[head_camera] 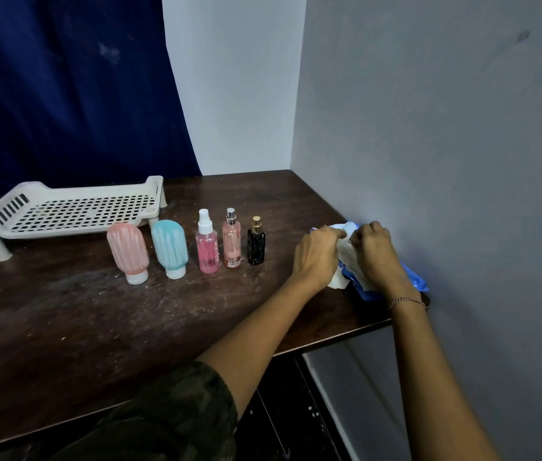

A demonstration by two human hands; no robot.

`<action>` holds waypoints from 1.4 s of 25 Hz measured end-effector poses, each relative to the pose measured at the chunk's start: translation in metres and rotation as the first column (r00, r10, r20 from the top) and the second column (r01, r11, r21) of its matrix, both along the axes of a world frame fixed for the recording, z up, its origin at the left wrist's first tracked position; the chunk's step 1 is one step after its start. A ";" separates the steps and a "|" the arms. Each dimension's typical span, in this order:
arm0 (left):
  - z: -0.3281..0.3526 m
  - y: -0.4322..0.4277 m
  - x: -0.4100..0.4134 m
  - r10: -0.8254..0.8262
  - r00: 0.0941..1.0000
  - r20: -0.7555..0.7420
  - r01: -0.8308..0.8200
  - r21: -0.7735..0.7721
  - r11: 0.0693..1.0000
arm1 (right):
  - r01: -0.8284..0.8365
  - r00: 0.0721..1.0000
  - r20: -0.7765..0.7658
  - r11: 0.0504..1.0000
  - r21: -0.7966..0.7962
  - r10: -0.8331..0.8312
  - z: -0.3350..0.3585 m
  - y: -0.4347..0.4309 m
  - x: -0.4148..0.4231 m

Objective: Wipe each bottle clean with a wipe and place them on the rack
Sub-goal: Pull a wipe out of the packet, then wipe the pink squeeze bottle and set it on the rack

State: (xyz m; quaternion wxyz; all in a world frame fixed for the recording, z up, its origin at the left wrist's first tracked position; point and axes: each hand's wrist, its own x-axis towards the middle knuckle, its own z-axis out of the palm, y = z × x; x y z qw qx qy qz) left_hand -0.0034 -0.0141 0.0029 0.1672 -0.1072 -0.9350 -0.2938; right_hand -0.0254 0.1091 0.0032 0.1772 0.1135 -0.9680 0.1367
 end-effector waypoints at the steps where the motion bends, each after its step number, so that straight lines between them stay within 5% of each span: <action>1: 0.001 -0.001 0.001 -0.001 1.000 -0.008 0.001 0.014 1.000 | -0.004 1.000 -0.004 1.000 -0.004 0.004 0.003 -0.002 0.002; 9: -0.003 -0.005 0.002 0.009 1.000 -0.022 -0.008 0.057 0.998 | -0.096 0.990 -0.107 0.995 -0.021 0.093 0.003 -0.008 0.011; 17: 0.014 -0.025 0.008 0.025 0.971 -0.238 0.028 0.215 0.976 | -0.172 0.975 -0.206 0.880 -0.443 0.086 0.016 -0.027 0.015; 20: 0.020 -0.039 0.016 0.051 0.963 -0.266 0.009 0.219 0.976 | -0.175 0.984 -0.133 0.751 -0.637 0.117 0.023 -0.044 0.025; 26: 0.030 -0.085 0.042 0.192 0.921 -0.338 -0.118 0.225 0.967 | -0.176 0.899 -0.024 0.312 -0.934 0.437 0.034 -0.080 0.050; 35: 0.023 -0.173 0.088 0.302 0.905 -0.300 -0.155 0.431 0.889 | -0.231 0.792 0.027 0.341 -0.911 0.610 0.032 -0.152 0.072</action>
